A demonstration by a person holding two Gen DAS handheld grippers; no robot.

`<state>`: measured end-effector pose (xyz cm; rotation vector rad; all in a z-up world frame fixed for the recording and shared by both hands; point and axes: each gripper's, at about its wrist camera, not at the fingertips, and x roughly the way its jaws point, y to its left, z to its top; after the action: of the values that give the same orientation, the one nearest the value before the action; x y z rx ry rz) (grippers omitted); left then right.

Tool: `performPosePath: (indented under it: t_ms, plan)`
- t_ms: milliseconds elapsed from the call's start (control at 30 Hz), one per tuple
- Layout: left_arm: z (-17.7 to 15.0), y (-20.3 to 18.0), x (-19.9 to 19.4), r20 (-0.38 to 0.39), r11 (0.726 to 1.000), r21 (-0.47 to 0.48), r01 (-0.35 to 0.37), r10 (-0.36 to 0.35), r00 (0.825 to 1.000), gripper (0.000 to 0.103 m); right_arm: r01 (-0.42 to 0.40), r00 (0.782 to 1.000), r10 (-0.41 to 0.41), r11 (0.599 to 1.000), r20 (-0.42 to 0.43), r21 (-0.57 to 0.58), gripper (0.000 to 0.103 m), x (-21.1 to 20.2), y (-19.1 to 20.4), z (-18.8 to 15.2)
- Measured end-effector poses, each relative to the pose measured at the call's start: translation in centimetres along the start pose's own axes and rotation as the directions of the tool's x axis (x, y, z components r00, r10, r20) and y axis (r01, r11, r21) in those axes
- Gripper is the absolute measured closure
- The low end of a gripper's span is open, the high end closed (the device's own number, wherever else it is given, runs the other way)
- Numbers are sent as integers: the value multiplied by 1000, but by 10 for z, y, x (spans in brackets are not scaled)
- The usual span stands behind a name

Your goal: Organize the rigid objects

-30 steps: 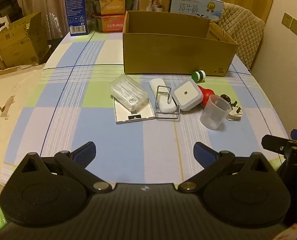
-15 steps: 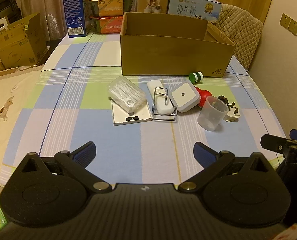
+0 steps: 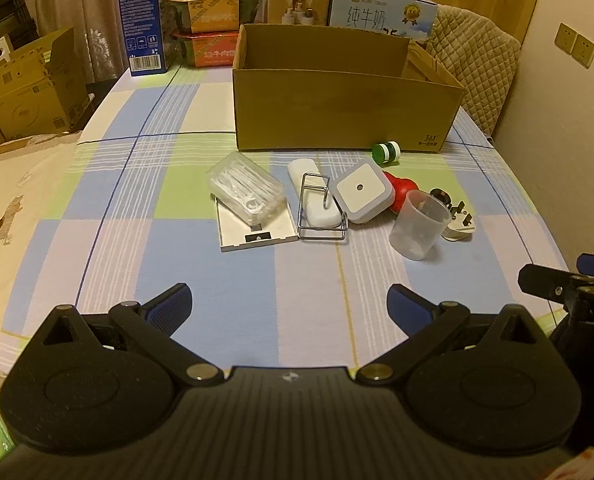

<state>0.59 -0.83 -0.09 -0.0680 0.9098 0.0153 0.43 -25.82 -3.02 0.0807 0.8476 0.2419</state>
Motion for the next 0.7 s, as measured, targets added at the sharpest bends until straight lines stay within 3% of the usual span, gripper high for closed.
performPosePath:
  t_ms: [700]
  plan:
    - [4, -3, 5, -8, 1000, 13, 10, -10, 1000, 1, 0, 1000, 0, 1000, -3, -7, 2, 3, -1, 3]
